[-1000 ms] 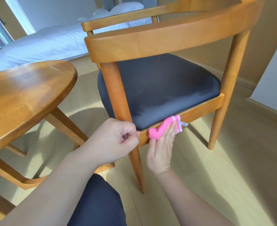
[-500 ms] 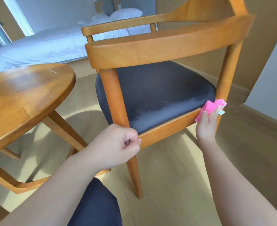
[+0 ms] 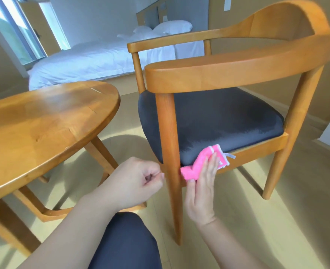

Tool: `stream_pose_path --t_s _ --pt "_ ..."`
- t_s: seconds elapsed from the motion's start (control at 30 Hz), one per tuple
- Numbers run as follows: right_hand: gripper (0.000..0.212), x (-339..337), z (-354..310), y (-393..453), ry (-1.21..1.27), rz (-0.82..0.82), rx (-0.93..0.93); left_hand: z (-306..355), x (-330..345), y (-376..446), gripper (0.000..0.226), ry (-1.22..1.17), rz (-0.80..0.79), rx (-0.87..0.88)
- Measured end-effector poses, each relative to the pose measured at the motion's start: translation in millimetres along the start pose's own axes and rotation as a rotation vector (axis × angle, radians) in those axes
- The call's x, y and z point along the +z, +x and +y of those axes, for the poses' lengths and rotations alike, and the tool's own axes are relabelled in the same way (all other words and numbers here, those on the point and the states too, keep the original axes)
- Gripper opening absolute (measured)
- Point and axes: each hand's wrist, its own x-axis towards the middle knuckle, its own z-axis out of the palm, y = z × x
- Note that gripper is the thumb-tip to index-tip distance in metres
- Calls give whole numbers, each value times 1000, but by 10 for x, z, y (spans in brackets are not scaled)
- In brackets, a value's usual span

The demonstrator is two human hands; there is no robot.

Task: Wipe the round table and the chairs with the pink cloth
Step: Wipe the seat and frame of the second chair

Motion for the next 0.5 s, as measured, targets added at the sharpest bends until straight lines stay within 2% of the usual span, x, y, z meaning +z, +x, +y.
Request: stream_pose_path --t_s 0.13,0.23,0.37,0.5 --pt "57 108 -57 -72 -144 -85 -295 -68 -90 25 36 -7 47 12" --pt "57 163 -26 -4 -271 -61 -510 -128 -154 54 37 22 74 6" --pt "51 140 11 84 -366 -86 -659 -209 -214 33 36 39 135 -57" --pt "60 19 -98 340 -466 -124 -827 -272 -350 76 22 -3 235 -127"
